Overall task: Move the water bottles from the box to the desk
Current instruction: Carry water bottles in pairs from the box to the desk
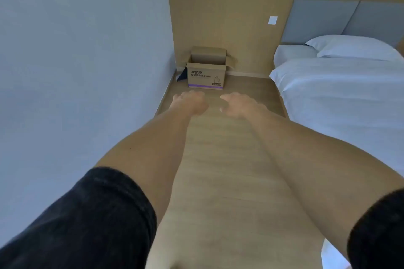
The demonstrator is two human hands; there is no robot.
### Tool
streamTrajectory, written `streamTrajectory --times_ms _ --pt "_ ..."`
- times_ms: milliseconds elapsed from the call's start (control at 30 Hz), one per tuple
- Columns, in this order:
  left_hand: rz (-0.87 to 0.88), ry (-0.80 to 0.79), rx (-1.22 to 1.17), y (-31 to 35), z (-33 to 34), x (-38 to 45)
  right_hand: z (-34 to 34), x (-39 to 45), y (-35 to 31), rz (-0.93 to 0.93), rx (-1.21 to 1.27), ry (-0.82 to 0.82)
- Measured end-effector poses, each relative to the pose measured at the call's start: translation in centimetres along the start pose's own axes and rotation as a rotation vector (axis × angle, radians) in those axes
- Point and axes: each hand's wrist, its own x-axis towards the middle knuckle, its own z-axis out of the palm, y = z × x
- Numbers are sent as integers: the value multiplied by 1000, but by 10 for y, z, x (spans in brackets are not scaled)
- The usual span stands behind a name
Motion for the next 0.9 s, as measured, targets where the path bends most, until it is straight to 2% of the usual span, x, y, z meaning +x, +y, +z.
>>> streamTrajectory --times_ms 267,900 --pt "7 -53 10 -27 9 39 14 42 -10 37 11 -96" --pt "86 -104 -26 -119 -20 260 1 273 -50 159 66 -142"
